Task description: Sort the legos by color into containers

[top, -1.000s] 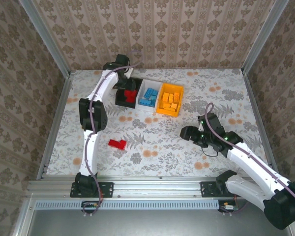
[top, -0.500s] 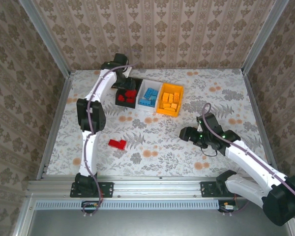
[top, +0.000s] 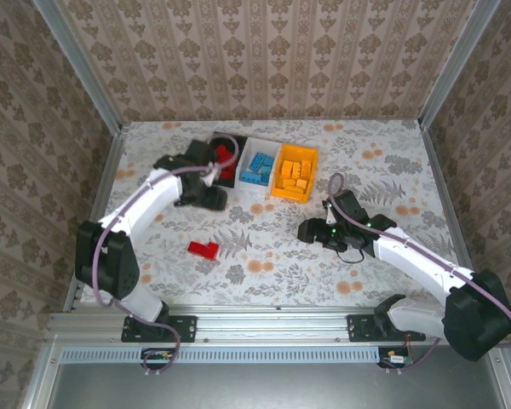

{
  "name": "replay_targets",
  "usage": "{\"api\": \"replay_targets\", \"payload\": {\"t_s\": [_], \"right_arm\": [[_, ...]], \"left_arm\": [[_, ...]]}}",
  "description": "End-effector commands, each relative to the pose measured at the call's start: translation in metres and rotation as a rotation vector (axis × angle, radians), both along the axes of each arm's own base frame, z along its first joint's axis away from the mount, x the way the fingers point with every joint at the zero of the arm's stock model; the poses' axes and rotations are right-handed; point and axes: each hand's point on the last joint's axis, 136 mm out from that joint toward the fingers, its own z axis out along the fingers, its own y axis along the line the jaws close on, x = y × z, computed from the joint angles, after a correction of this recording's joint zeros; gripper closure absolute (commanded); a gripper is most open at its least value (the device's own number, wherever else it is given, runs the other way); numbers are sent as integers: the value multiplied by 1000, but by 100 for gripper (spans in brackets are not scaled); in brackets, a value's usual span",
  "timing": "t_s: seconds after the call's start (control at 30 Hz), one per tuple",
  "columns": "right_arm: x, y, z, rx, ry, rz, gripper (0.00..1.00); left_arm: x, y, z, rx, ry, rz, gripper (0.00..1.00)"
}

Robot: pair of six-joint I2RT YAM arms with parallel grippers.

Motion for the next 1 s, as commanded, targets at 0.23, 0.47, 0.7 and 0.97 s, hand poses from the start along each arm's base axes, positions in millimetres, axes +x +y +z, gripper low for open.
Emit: {"api": "replay_targets", "payload": {"t_s": [0.23, 0.47, 0.7, 0.97], "right_arm": [[2, 31, -10, -1, 13, 80, 24], [0, 34, -8, -3, 2, 85, 23], [-4, 37, -12, 8, 8, 89, 23], [-7, 39, -11, 12, 5, 91, 23]], "left_arm": [[-78, -14, -56, -10, 105, 5, 31], [-84, -6, -73, 90, 142, -20, 31], [-73, -9, -75, 102, 109, -32, 32], [-65, -1, -91, 144, 147, -18, 33]]}}
